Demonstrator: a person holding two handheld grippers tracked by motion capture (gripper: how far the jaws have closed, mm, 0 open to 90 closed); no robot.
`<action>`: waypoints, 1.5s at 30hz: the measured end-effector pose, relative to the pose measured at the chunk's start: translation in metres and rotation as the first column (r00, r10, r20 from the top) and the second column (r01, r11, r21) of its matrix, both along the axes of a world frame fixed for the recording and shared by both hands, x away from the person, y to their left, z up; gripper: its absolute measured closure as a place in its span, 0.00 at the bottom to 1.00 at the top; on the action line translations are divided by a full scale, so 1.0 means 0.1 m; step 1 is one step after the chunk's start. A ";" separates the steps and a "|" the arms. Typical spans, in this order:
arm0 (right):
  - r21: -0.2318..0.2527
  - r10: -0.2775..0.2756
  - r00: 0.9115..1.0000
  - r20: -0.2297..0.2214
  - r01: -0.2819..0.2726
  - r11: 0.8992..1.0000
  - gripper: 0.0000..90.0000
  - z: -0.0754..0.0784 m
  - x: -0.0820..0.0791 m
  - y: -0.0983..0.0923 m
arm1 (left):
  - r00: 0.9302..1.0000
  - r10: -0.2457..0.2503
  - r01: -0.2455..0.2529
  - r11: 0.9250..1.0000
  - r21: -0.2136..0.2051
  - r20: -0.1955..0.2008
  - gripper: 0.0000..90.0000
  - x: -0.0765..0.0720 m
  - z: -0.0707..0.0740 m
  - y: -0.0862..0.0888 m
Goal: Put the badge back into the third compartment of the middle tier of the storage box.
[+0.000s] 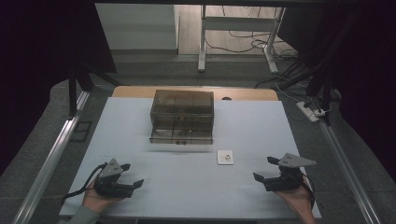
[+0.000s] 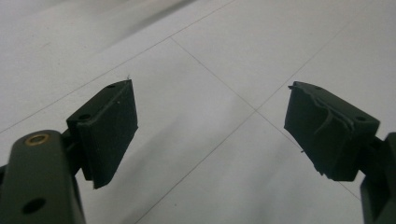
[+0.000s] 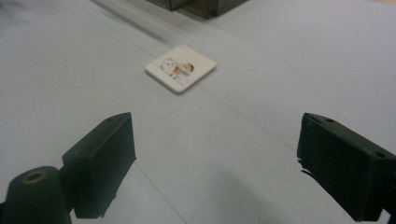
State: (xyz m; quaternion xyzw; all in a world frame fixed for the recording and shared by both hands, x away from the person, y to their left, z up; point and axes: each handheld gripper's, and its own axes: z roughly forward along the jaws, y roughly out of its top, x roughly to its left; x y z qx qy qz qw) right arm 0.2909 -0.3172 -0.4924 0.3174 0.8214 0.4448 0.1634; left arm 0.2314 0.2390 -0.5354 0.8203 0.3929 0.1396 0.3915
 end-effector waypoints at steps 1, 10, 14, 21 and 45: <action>0.006 0.001 1.000 0.004 -0.001 1.000 0.13 0.02 0.00 0.01 | 1.000 0.000 0.000 1.000 0.000 0.000 0.19 0.00 0.00 0.00; -0.002 0.007 1.000 0.008 -0.007 1.000 0.13 0.09 0.11 0.12 | 1.000 0.001 -0.001 1.000 0.003 -0.001 0.19 -0.01 0.00 0.00; -0.005 0.031 1.000 0.006 -0.031 1.000 0.14 0.13 0.17 0.18 | 1.000 0.003 -0.003 1.000 0.005 0.000 0.19 -0.02 0.00 0.00; -0.021 0.049 0.999 -0.003 -0.049 0.999 0.14 0.13 0.22 0.25 | 1.000 0.003 -0.003 1.000 -0.003 -0.002 0.19 -0.02 0.00 -0.01; -0.073 0.080 0.996 -0.030 -0.082 0.994 0.15 0.20 0.60 0.62 | 1.000 -0.010 0.010 1.000 -0.020 -0.014 0.19 -0.02 -0.01 -0.02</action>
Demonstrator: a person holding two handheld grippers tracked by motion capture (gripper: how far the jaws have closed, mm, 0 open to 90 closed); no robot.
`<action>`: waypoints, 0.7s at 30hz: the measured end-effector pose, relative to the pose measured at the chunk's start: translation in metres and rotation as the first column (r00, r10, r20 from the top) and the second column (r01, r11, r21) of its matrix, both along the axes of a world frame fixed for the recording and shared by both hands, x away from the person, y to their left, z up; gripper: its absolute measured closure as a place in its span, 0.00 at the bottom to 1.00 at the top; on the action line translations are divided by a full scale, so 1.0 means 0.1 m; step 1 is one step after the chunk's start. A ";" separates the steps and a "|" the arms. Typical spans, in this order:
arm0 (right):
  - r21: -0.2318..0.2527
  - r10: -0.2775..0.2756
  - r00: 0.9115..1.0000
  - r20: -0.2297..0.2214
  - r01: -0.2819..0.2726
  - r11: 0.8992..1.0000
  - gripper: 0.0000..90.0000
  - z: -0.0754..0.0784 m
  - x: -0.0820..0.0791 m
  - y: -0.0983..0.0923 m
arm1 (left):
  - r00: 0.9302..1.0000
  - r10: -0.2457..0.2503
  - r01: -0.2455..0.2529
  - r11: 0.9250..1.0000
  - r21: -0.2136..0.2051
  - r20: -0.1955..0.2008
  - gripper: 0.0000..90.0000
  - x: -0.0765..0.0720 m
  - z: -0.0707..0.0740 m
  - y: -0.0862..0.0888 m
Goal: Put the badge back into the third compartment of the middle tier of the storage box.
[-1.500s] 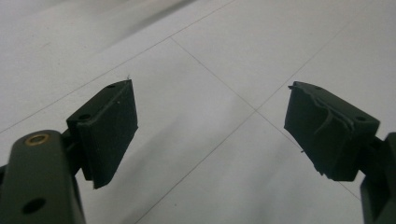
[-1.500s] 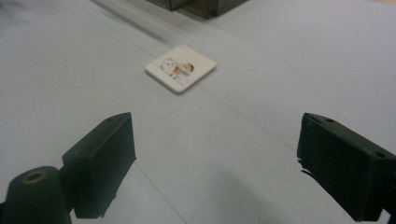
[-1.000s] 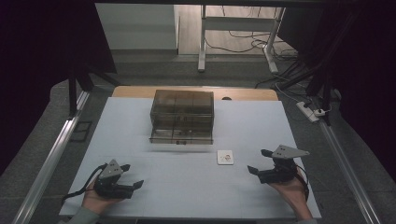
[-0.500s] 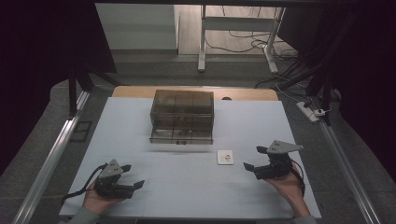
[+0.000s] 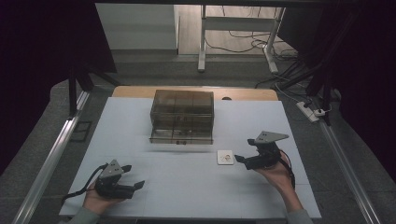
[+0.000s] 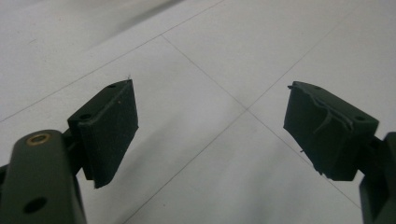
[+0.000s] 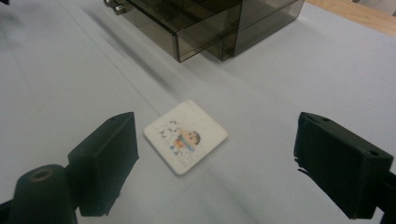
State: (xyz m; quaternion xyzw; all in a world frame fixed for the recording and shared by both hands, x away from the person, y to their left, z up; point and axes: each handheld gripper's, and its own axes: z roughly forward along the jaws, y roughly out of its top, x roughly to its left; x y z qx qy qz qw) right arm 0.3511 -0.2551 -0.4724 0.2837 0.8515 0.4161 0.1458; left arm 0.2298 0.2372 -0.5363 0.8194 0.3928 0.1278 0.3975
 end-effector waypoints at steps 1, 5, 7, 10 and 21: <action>0.002 0.001 1.000 -0.004 -0.001 1.000 0.15 -0.01 0.02 0.02 | 1.000 0.001 -0.001 1.000 0.000 0.001 0.19 0.00 0.00 0.00; -0.009 0.013 1.000 -0.014 -0.013 1.000 0.15 -0.02 0.08 0.10 | 1.000 -0.002 0.002 1.000 0.003 0.001 0.19 0.00 0.00 0.00; -0.014 0.013 1.000 -0.024 -0.013 1.000 0.15 -0.03 0.10 0.12 | 1.000 -0.002 0.002 1.000 0.004 0.000 0.19 0.00 0.00 0.00; -0.024 0.017 0.999 -0.034 -0.017 1.000 0.15 -0.06 0.12 0.17 | 1.000 -0.003 0.003 1.000 0.004 -0.001 0.19 0.00 0.00 0.00; -0.051 0.028 0.998 -0.059 -0.031 0.998 0.15 -0.10 0.19 0.24 | 1.000 -0.003 0.003 1.000 0.004 -0.002 0.20 0.00 0.00 0.00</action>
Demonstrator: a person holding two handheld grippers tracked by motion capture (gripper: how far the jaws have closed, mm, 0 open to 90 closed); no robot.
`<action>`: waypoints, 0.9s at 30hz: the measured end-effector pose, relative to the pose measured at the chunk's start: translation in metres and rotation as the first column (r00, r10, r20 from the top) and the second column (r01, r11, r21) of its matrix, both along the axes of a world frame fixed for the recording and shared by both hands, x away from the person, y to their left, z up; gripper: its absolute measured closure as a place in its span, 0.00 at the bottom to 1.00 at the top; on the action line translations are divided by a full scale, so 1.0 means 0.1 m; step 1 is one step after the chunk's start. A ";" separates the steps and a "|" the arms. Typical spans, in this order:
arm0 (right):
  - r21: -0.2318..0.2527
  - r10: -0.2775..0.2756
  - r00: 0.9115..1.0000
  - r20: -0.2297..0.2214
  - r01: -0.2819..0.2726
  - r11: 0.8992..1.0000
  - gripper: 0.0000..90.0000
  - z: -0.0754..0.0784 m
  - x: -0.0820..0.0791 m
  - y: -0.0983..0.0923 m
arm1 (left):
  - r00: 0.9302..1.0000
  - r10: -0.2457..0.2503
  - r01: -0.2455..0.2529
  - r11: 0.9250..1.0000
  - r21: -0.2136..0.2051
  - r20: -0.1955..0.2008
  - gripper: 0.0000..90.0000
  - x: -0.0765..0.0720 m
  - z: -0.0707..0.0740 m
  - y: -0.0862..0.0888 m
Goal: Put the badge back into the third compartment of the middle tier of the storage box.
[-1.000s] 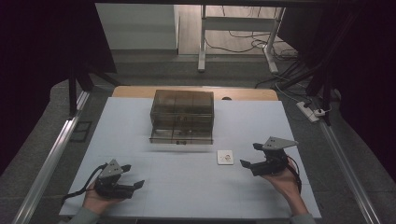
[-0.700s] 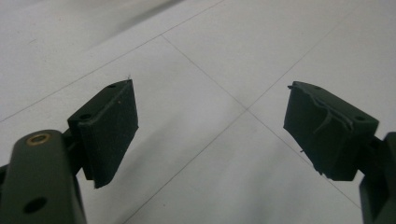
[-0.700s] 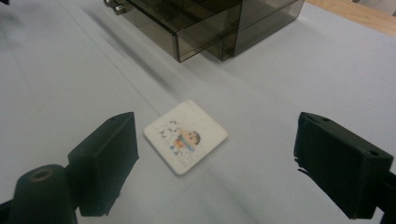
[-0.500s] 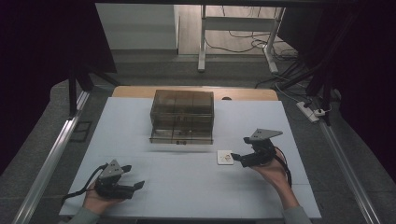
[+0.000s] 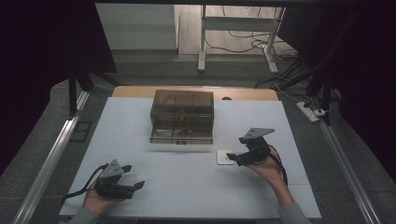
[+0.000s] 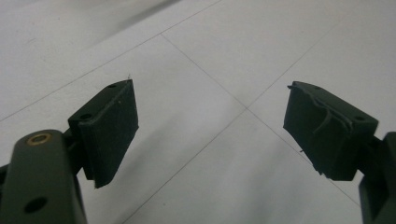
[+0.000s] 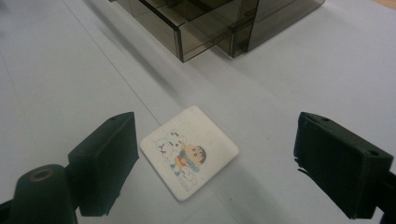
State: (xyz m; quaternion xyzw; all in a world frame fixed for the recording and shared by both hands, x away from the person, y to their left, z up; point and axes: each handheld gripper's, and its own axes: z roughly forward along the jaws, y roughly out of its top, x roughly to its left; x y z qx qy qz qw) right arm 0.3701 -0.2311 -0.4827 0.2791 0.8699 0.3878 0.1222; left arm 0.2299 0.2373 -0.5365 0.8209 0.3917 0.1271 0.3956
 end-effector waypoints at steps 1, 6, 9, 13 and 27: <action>0.000 -0.001 1.000 -0.004 0.001 1.000 0.15 -0.01 0.01 0.01 | 1.000 -0.001 0.001 1.000 0.000 0.000 0.20 0.00 0.00 0.00; -0.018 0.018 1.000 -0.021 -0.018 1.000 0.15 -0.02 0.04 0.07 | 1.000 -0.003 0.003 1.000 0.002 -0.002 0.20 0.00 -0.01 0.00; -0.021 0.034 0.999 -0.029 -0.035 0.999 0.15 -0.03 0.06 0.10 | 1.000 -0.003 0.003 1.000 0.002 -0.003 0.20 0.00 -0.01 0.00; -0.047 0.053 0.998 -0.043 -0.055 0.997 0.15 -0.03 0.11 0.20 | 1.000 -0.002 0.002 1.000 0.002 -0.001 0.20 0.00 0.00 0.00; -0.112 0.135 0.988 -0.073 -0.142 0.984 0.16 -0.07 0.18 0.38 | 1.000 -0.010 0.010 1.000 -0.003 0.004 0.20 -0.01 0.00 0.00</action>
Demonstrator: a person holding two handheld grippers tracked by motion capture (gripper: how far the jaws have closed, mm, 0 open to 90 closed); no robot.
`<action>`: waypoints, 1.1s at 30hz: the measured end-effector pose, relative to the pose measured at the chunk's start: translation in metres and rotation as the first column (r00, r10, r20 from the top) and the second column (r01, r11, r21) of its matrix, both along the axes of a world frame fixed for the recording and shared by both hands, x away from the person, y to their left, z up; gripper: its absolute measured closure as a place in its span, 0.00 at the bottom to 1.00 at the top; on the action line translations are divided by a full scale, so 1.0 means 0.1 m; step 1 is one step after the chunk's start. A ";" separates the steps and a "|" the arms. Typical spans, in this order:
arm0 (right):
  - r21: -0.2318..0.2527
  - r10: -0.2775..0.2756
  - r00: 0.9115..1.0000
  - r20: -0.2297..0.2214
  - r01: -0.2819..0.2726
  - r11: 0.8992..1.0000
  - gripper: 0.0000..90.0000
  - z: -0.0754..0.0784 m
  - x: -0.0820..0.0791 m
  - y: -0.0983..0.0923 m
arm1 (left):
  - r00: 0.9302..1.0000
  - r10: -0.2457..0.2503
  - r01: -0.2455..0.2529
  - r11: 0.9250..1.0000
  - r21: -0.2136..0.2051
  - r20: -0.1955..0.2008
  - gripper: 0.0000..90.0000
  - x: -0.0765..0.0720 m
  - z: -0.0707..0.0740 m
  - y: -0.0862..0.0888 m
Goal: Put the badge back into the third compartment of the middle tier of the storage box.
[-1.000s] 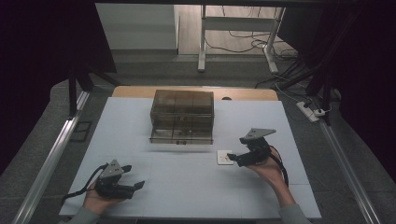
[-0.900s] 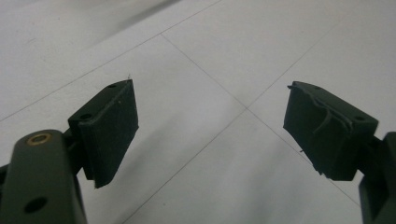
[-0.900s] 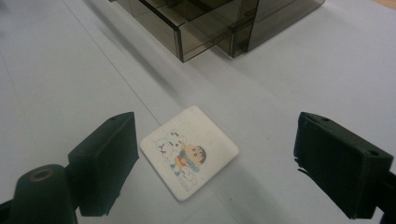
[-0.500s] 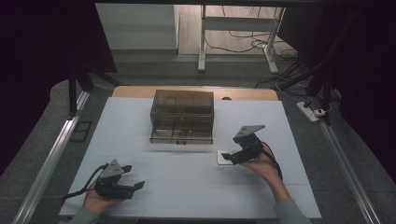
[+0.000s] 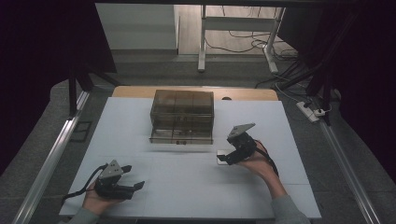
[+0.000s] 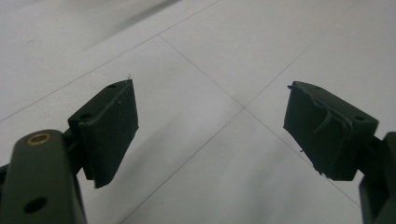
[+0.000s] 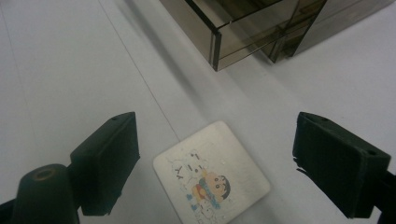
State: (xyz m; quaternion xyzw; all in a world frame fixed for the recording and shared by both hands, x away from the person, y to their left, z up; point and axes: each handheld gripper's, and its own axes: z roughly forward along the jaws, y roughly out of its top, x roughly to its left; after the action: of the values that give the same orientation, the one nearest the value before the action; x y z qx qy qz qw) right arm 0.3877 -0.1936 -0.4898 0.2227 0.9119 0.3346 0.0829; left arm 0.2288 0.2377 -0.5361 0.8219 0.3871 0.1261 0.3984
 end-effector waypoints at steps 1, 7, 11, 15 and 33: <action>-0.005 0.006 1.000 -0.002 -0.006 1.000 0.16 -0.01 0.01 0.00 | 1.000 0.000 0.000 1.000 0.000 0.000 0.20 0.00 0.00 0.00; -0.047 0.031 0.999 -0.011 -0.031 0.998 0.16 -0.05 0.04 0.01 | 1.000 0.000 0.000 1.000 0.002 0.000 0.20 0.00 0.00 0.00; -0.071 0.051 0.998 -0.020 -0.053 0.996 0.16 -0.07 0.06 0.03 | 1.000 0.000 0.000 1.000 0.004 0.000 0.20 0.00 0.00 0.00; -0.092 0.075 0.997 -0.029 -0.078 0.993 0.16 -0.09 0.07 0.05 | 1.000 0.000 0.000 1.000 0.003 0.001 0.20 0.00 0.00 0.00; -0.223 0.156 0.985 -0.074 -0.169 0.960 0.20 -0.22 0.09 0.14 | 1.000 -0.001 0.001 1.000 0.010 -0.002 0.20 0.00 0.00 0.00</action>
State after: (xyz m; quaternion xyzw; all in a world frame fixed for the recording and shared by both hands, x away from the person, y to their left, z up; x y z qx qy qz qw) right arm 0.3964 -0.1795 -0.5116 0.1455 0.9614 0.2269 0.0548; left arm 0.2286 0.2379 -0.5364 0.8241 0.3865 0.1271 0.3941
